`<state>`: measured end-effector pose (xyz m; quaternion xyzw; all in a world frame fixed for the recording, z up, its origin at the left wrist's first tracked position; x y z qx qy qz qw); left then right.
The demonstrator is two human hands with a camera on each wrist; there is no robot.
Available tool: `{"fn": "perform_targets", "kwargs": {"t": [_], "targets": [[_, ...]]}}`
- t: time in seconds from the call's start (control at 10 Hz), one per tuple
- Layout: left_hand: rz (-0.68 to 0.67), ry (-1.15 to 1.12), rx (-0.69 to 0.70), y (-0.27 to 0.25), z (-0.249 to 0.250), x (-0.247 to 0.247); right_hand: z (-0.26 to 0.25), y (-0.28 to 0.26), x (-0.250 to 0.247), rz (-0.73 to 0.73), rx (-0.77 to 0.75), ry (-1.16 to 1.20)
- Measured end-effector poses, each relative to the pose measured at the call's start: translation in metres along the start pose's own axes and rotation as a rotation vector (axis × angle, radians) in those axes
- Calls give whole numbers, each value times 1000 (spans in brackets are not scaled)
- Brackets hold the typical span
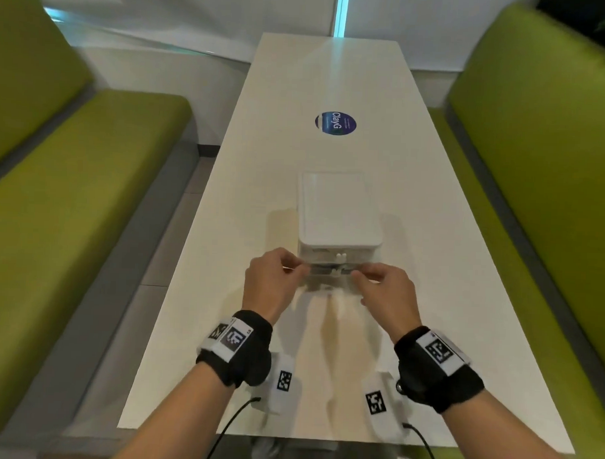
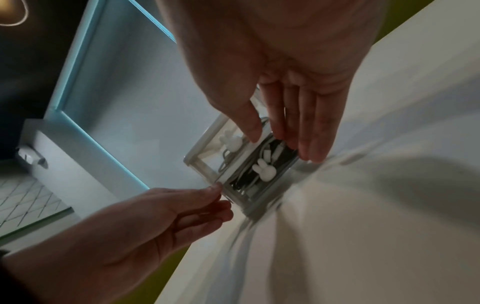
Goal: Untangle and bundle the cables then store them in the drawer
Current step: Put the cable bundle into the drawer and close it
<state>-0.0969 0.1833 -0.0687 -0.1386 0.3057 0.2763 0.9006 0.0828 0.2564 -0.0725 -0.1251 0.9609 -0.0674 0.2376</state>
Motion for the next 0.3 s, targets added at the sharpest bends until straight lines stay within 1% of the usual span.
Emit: {"fn": "perform_targets", "kwargs": {"t": [0.1, 0.2, 0.3], "targets": [[71, -23, 17, 16, 3, 10, -2, 19, 1, -60, -66, -53], [116, -51, 14, 35, 9, 17, -9, 42, 0, -120, -69, -58], [151, -75, -43, 42, 14, 20, -12, 53, -7, -147, -51, -9]]}}
Point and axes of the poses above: each hand's wrist, its own y-axis towards the middle knuckle, its own x-axis out of the palm, z = x × y, the point moved 1 cm from there along y, towards the middle knuckle, and after that the axes turned 1 degree about y, right-handed, at the moved point
